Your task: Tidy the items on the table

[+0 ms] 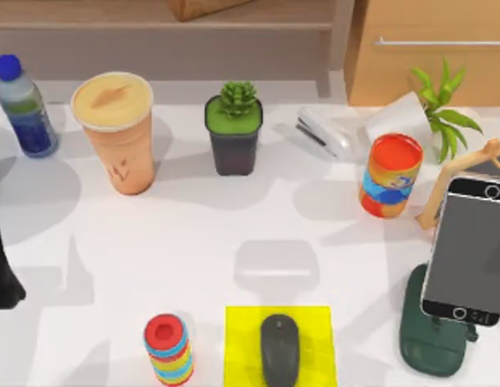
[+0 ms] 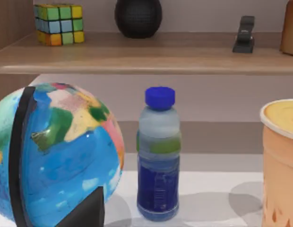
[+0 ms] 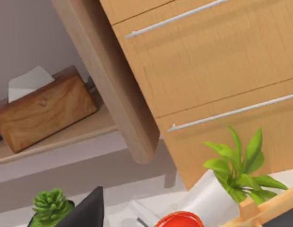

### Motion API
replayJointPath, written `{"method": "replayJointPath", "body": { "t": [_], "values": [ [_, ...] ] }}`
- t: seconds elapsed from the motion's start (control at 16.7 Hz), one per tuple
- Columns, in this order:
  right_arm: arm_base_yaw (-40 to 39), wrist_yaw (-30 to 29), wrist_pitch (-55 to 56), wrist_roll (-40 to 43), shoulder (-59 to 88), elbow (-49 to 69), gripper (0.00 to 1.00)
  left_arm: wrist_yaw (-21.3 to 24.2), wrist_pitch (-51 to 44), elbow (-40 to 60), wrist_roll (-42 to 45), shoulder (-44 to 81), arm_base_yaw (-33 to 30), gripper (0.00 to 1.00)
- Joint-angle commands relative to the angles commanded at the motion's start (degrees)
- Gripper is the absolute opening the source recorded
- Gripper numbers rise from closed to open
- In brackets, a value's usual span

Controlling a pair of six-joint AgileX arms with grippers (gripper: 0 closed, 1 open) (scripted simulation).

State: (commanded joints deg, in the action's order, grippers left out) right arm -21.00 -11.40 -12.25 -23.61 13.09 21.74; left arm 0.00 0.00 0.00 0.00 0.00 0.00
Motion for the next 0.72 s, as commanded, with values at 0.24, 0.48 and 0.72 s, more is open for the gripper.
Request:
{"method": "replayJointPath", "body": {
  "t": [0.24, 0.48, 0.72],
  "values": [
    [11.3, 6.8, 7.5, 13.0, -7.6, -11.8, 1.00, 0.0, 0.0, 0.0, 0.0, 0.0, 0.0, 1.00],
    [19.8, 10.9, 11.7, 22.3, -12.4, -20.5, 1.00, 0.0, 0.0, 0.0, 0.0, 0.0, 0.0, 1.00],
    [21.0, 11.4, 12.2, 23.6, -13.1, -21.7, 1.00, 0.0, 0.0, 0.0, 0.0, 0.0, 0.0, 1.00]
  ]
}}
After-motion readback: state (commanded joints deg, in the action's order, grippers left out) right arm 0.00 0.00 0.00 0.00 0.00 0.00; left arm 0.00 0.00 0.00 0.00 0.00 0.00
